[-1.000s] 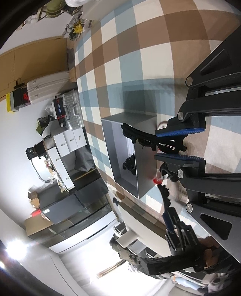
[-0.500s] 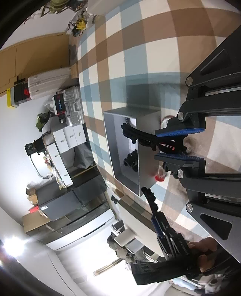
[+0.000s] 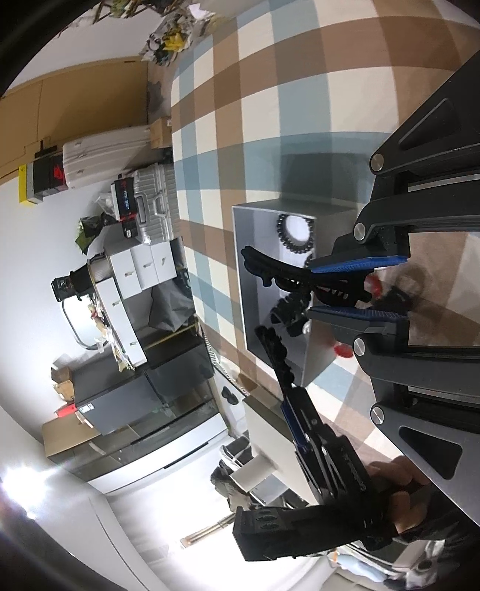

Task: Organize jewelry
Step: 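Carry both black combs over the grey box with both tools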

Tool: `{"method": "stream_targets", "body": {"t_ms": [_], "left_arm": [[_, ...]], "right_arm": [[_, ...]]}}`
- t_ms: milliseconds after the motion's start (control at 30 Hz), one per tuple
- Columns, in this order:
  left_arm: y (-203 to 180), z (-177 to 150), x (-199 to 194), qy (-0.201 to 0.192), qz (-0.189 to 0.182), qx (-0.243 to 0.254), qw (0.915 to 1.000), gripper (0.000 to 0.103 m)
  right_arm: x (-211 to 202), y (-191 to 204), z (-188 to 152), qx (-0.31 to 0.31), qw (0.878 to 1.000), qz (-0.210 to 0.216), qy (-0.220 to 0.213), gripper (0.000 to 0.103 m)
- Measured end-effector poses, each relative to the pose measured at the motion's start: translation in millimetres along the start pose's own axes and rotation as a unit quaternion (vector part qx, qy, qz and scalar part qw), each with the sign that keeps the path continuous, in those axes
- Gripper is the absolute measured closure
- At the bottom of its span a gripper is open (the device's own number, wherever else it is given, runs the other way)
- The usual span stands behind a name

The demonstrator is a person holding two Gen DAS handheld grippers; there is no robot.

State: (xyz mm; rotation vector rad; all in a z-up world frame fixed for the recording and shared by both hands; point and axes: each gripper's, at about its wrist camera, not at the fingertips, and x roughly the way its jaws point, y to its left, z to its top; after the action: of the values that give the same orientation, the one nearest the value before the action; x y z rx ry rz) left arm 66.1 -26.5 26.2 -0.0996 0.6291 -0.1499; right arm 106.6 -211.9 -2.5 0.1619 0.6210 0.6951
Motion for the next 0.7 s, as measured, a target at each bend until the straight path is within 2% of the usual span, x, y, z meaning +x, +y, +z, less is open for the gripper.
{"method": "stream_targets", "body": {"t_ms": [367,700], "left_arm": [[-9.0,6.2,13.5,0.0,0.0,0.02,0.9998,0.075],[-4.7,2.7,21.6,0.012,0.002,0.011,0.9999,0.075]], "right_arm": [[12.9,-6.3,14.9,0.017,1.0,0.0,-0.003,0.086],[28.5,-6.8,18.8,0.031,1.0,-0.003,0.006,0.086]]}}
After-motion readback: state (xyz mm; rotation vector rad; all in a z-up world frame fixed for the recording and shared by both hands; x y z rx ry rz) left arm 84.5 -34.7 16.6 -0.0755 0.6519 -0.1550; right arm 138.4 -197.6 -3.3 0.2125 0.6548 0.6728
